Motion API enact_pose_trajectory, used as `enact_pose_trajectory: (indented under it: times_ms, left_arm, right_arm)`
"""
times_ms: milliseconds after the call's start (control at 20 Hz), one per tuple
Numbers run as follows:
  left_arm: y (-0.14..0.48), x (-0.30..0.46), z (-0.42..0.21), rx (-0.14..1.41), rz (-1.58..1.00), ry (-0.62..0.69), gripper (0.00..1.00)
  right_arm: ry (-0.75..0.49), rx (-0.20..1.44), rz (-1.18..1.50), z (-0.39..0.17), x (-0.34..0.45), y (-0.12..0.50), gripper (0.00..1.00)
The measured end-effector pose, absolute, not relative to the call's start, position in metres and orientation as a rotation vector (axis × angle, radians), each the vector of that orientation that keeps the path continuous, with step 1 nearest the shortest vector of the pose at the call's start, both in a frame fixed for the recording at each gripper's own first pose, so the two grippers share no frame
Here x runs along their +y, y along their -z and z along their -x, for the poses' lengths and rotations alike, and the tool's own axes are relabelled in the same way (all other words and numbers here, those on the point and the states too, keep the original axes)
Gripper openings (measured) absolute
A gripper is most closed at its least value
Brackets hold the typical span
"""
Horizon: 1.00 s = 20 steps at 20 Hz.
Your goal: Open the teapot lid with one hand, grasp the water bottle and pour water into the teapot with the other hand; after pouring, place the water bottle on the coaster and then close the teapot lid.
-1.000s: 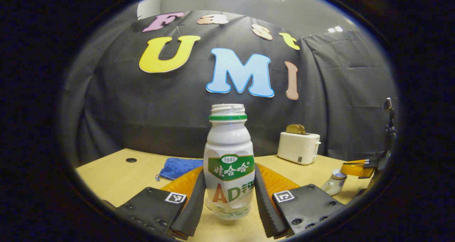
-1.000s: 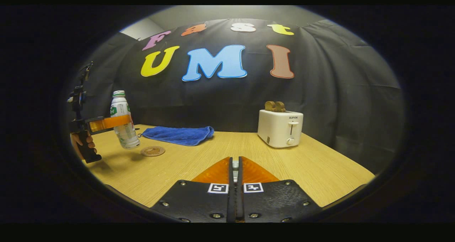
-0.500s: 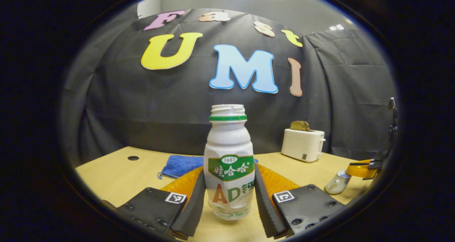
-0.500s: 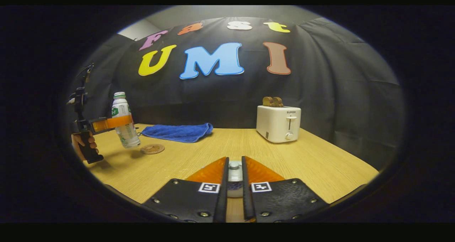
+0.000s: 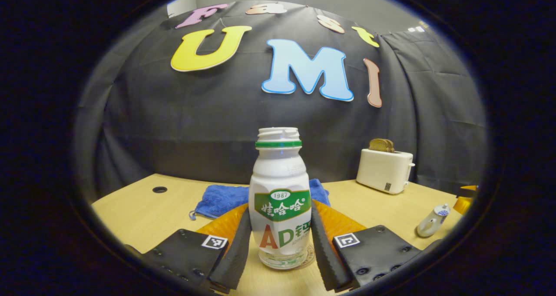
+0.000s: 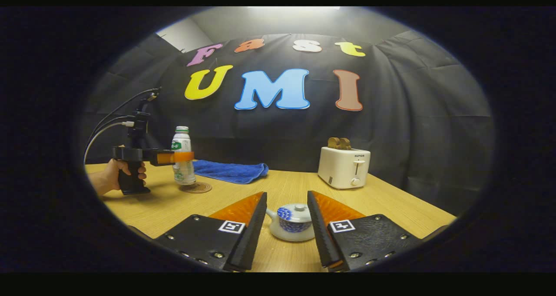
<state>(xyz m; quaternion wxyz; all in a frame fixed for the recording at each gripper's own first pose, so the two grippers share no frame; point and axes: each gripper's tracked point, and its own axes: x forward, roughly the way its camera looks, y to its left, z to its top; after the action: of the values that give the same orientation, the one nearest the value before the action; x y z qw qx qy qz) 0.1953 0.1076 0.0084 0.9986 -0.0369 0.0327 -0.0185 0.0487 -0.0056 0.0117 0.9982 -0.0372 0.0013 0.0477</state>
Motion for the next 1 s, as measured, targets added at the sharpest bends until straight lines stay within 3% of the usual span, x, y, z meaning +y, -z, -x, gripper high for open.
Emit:
enact_pose_trajectory:
  times_ms: [350, 400, 450, 600, 800, 1000]
  left_arm:
    - [0.003, 0.091, -0.214, 0.079, 0.0, 0.063, 0.75]
    - [0.004, 0.092, -0.214, 0.076, -0.005, 0.062, 0.79]
    - [0.004, 0.092, -0.214, 0.078, -0.01, 0.063, 0.75]
    - [0.007, 0.088, -0.212, 0.087, 0.003, 0.067, 0.89]
    - [-0.003, 0.086, -0.202, 0.046, -0.021, 0.048, 1.0]
    - [-0.006, 0.086, -0.187, 0.041, -0.045, 0.042, 1.0]
  right_arm:
    - [-0.096, 0.014, 0.051, -0.049, -0.008, -0.011, 0.56]
    - [-0.09, 0.016, 0.054, -0.049, -0.009, -0.01, 0.57]
    - [-0.088, 0.014, 0.053, -0.05, -0.01, -0.011, 0.56]
    - [-0.103, 0.004, 0.04, -0.047, -0.008, -0.014, 0.56]
    - [-0.11, 0.001, 0.037, -0.047, -0.007, -0.014, 0.57]
    - [-0.119, 0.0, 0.036, -0.047, -0.005, -0.014, 0.57]
